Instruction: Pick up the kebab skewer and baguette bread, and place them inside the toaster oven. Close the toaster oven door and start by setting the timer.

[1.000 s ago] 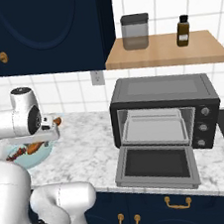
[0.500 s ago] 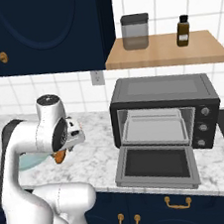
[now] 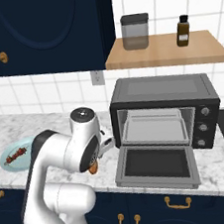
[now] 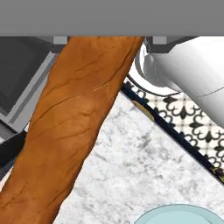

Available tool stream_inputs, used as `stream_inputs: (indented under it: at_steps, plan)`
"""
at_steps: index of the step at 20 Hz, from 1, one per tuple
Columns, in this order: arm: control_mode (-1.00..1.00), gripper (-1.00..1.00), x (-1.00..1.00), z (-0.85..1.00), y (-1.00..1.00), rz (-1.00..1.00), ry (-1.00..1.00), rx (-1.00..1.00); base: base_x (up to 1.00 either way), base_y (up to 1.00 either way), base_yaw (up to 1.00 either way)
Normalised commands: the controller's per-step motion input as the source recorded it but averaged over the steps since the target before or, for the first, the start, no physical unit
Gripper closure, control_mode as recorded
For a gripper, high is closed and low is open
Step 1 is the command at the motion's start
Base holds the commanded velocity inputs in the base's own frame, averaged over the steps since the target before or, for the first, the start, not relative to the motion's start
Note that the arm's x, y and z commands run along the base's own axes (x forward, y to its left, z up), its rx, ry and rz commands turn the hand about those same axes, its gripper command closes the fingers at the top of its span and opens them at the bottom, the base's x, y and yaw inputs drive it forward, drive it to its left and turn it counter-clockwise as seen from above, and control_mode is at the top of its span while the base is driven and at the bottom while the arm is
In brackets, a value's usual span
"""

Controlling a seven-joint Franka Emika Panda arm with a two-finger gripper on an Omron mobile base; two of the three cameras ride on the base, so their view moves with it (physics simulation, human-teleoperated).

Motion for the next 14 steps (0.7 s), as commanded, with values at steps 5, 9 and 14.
stream_inputs:
  at_steps: [5,9,14]
  plan:
    - [-1.00,1.00,-0.01,0.00,-1.00,0.01,0.00,-0.09,0.00,0.00,0.00]
    - [-1.00,1.00,0.03,0.00,-1.00,0.00,0.03,-0.16,0.00,0.00,0.00]
    - [-1.00,1.00,0.17,0.00,-0.81,0.00,0.10,-0.23,0.00,0.00,0.00]
